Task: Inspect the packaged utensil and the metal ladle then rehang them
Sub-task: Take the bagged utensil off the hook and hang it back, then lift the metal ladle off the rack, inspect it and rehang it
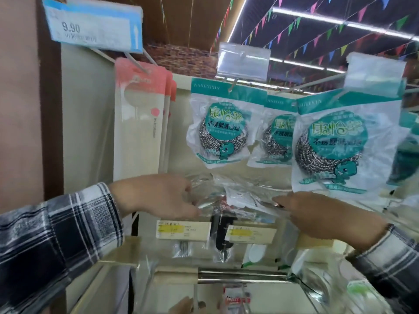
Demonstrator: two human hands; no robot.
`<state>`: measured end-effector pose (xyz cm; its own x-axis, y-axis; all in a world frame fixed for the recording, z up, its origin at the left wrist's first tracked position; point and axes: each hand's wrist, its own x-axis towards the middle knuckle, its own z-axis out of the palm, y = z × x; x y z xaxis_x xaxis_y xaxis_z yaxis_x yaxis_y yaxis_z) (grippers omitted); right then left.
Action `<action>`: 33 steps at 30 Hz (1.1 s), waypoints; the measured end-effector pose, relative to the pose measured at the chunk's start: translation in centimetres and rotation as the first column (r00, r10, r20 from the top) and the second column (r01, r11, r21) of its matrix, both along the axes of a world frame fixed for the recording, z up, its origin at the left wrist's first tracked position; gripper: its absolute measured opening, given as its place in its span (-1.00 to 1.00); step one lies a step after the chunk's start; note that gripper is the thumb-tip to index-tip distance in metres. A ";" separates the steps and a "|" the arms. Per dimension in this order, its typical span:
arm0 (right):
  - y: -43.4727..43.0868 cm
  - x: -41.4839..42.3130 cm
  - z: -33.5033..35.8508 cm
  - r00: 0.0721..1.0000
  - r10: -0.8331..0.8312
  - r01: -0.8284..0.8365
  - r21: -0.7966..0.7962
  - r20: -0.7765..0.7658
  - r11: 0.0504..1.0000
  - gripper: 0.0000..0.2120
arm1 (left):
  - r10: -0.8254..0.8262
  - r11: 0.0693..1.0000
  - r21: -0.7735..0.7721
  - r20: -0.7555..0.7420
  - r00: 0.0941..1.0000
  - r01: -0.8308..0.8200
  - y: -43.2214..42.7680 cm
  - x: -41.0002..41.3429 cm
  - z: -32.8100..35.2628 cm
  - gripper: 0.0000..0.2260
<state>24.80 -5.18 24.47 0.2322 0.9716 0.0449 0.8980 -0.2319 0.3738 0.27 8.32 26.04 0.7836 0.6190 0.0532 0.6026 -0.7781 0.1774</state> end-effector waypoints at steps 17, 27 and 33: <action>-4.6 -8.8 -12.6 0.956 0.252 -0.043 0.783 -0.148 0.621 -0.76 | -0.660 0.487 0.791 0.055 0.749 0.371 -7.0 -1.5 -14.1 -0.77; 1.0 -6.6 -23.4 0.822 0.101 0.263 0.532 -0.560 0.805 -0.84 | -0.258 0.897 0.381 0.045 0.965 0.222 1.1 5.9 -26.4 -0.65; 3.0 -4.4 -26.8 0.544 -0.034 0.467 0.268 -0.839 0.842 -0.83 | -0.075 0.979 0.185 -0.069 0.995 0.086 4.7 8.8 -29.7 -0.60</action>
<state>20.44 -2.21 -2.36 0.6115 0.7864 0.0873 0.6406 -0.4272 -0.6380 9.04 13.04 -3.66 0.8358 0.5373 0.1125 0.5418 -0.8404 -0.0115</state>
